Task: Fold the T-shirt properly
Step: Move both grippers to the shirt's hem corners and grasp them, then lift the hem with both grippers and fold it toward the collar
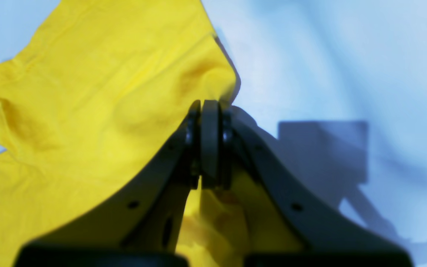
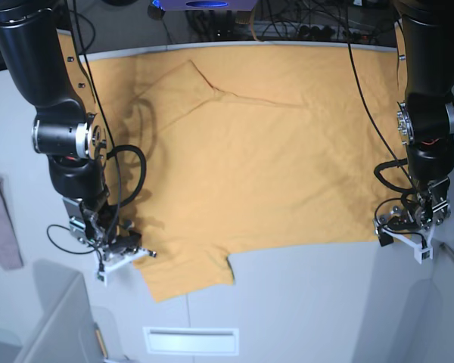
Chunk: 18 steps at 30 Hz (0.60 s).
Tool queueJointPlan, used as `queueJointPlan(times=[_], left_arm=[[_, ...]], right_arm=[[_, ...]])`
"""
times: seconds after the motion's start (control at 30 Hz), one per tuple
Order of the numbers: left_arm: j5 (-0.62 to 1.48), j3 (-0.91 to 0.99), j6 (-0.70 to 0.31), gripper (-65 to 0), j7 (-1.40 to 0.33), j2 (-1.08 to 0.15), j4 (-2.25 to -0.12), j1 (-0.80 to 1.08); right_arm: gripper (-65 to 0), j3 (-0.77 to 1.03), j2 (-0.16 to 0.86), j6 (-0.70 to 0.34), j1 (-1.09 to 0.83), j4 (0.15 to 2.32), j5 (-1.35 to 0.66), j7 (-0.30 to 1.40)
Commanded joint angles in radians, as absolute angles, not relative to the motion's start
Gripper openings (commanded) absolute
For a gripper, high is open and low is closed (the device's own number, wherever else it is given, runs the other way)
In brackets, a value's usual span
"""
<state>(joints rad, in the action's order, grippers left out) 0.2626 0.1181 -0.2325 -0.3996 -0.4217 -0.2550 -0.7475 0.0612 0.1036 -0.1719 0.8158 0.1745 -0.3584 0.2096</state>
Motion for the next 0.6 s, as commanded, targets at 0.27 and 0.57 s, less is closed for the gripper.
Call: queueJointPlan(times=[0.27, 0.57], left_arm=[[0.269, 0.117, -0.234, -33.4, -0.409, -0.435, -0.274, -0.727], [0.269, 0.120, -0.234, -65.0, -0.414, -0.437, -0.358, -0.694]], right_arm=[[-65.0, 0.061, 0.111, -0.171, 0.857, 0.191, -0.364, 0.188], [-65.0, 0.061, 0.117, -0.170, 0.848, 0.232, -0.364, 0.186]])
